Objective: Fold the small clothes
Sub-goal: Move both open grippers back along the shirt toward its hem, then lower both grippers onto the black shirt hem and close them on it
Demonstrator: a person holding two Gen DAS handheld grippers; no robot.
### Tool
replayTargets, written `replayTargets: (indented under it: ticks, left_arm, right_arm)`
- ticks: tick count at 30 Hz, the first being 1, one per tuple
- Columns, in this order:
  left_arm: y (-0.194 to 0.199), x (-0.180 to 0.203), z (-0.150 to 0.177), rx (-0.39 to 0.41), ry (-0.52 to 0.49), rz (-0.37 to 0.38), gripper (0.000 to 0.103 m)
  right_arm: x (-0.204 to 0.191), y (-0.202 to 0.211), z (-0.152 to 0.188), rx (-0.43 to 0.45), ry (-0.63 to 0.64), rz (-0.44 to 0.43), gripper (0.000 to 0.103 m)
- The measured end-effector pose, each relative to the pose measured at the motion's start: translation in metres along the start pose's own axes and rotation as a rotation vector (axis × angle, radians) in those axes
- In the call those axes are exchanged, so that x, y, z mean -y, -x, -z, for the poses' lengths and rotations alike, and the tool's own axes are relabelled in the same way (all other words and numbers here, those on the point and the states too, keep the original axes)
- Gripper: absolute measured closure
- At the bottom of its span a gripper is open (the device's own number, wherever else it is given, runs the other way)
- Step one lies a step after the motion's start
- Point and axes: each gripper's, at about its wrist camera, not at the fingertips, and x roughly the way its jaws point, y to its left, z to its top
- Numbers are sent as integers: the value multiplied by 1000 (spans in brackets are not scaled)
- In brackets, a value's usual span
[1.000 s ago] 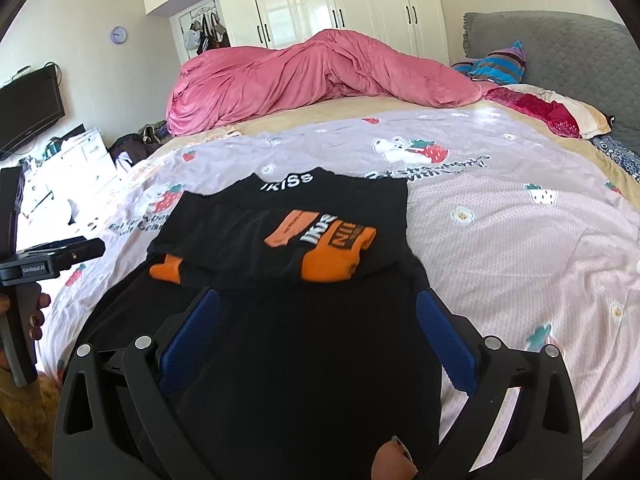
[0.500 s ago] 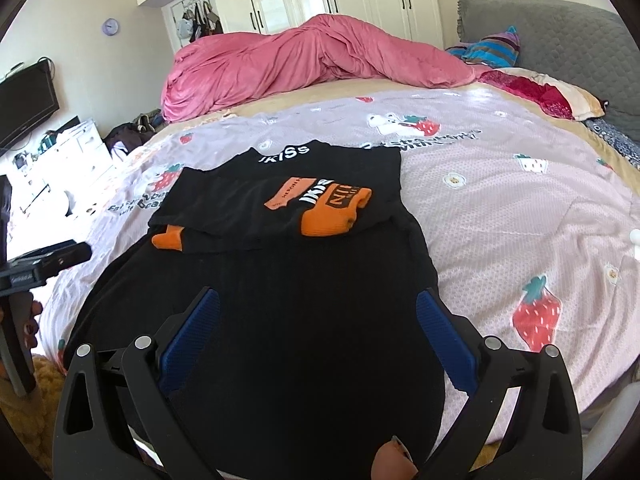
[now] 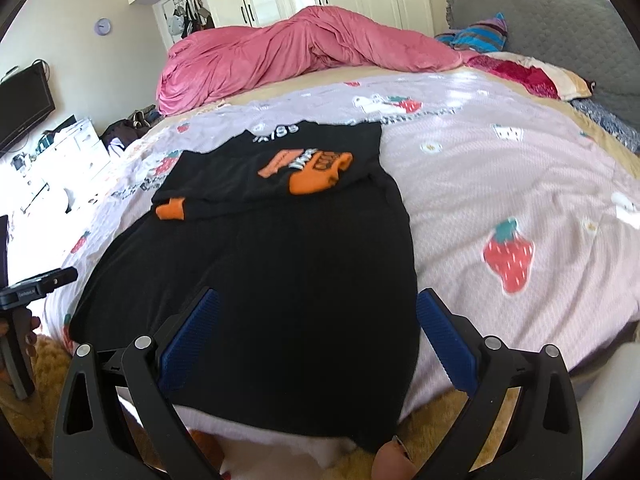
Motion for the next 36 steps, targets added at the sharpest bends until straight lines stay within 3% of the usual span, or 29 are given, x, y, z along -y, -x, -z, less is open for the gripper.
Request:
replayTargets:
  ticks: [5,15,21,23,24,28,34,36]
  left_arm:
    - [6,-14,19,-25,10,-34,9]
    - [5,-30,45,-90,31,-25,9]
    - [-2,-25,55,-110,36,35,10]
    - [-3,-25,57,-109,57,58,19]
    - [-3,-26,57,-108,72,71,27]
    - [-3,-25,58,-113,101,112,56]
    - [-13,-25,60,-160,93,143,60]
    - [-16,-29,59,-166,120,163,60]
  right_arm:
    - [6,6,14,-37,8,-6,5]
    - [25,6,48,-129,-9,-17,5]
    - [30,1,56,-181,-11,-26,5]
    - [30,-1,56,-194,1,-24,7]
    - [29,-2,56,-198,6,-29,18]
    - [29,-12,57,-240,26,-14,40]
    - [35,-26,60,-282,21,-15,63]
    - [35,-22,60,-276,21,-28,87]
